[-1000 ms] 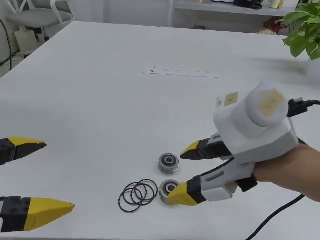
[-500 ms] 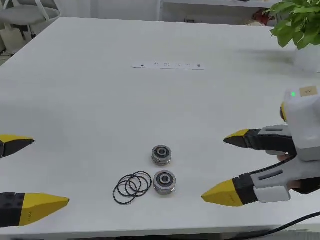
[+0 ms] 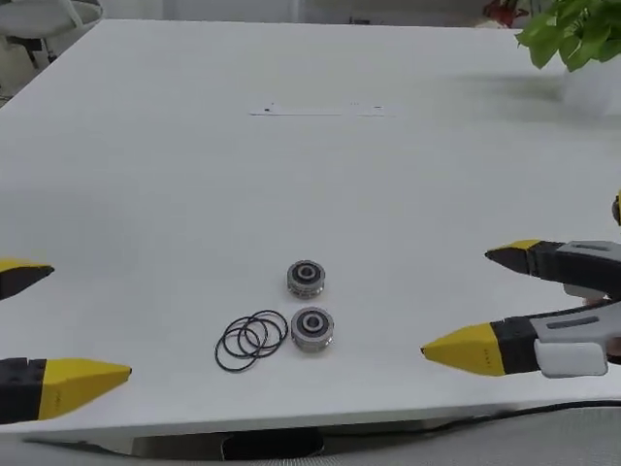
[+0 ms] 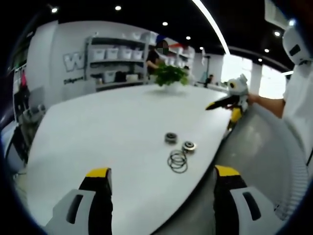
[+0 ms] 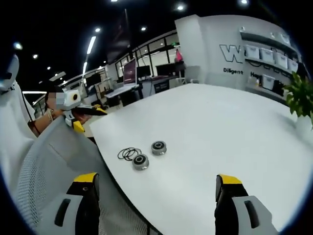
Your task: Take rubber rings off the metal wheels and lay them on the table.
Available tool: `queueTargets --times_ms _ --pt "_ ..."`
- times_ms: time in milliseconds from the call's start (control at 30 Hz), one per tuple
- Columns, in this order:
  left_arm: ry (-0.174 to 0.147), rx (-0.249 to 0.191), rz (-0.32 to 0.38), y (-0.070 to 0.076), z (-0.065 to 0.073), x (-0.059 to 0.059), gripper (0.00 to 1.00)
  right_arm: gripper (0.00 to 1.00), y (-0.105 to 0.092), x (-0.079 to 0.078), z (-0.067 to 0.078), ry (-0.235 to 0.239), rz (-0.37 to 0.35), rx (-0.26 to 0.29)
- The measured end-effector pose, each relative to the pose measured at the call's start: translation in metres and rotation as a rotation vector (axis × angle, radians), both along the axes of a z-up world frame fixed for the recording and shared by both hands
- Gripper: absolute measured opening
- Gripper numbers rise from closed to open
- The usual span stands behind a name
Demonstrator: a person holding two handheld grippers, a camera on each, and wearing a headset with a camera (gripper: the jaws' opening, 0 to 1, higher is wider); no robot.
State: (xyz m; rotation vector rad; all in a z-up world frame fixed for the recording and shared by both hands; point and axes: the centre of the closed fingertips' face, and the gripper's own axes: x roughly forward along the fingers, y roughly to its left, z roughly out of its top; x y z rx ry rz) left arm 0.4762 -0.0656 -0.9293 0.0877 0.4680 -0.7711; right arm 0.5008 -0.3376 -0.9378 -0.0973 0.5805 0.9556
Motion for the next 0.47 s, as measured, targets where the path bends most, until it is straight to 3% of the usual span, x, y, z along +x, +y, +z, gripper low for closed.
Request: queueTargets --times_ms 133,267,467 --pt "0.003 -0.014 0.021 0.002 0.0 0.001 0.86 0.99 -0.003 -0.003 0.001 0.012 -0.02 0.022" --pt "-0.006 0.022 0.029 0.005 -0.001 0.002 0.86 0.99 -0.002 -0.006 -0.001 0.019 -0.017 0.017" --pt "-0.004 -0.006 0.057 0.007 0.001 0.003 0.86 0.99 0.003 -0.013 -0.012 0.043 0.009 -0.01"
